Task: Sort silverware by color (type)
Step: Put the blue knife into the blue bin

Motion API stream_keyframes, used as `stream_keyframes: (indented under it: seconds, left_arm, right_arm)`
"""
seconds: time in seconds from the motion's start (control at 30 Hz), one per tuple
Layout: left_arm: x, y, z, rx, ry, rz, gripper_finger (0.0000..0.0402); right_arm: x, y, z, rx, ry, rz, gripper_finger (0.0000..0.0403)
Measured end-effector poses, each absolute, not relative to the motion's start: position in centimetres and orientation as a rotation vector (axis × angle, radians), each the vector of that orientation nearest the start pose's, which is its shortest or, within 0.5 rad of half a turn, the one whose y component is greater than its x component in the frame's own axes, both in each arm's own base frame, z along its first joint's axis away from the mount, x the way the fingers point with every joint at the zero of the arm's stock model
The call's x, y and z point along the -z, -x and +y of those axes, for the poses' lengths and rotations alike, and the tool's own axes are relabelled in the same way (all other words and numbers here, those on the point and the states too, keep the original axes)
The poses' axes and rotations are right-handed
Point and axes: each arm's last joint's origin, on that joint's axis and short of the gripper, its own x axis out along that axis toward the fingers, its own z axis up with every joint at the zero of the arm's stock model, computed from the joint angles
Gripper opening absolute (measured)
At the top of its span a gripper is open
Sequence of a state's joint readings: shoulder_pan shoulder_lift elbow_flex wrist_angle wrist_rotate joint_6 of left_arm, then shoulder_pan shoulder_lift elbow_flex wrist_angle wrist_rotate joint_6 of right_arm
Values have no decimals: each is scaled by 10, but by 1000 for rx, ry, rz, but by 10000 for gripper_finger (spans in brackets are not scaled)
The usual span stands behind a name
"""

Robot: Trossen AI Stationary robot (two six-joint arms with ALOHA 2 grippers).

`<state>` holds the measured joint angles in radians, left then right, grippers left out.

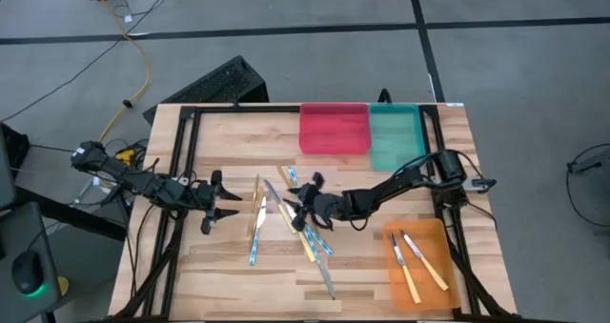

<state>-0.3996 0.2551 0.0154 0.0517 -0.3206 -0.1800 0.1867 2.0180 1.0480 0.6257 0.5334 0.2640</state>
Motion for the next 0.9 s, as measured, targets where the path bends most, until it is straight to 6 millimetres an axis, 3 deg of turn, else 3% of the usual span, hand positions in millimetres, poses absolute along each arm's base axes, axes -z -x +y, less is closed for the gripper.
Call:
stream_keyframes:
  seconds: [0.13, 0.33, 0.9]
  left_arm:
    - [-152, -105, -35, 63, 113, 184, 169]
    - [-152, -105, -35, 62, 113, 184, 169]
    - [-152, -105, -35, 63, 113, 184, 169]
  right_arm:
    - [-136, -406, 60, 372, -141, 262, 175]
    - [-146, -406, 57, 375, -107, 243, 175]
    - [-145, -406, 57, 381, -99, 257, 175]
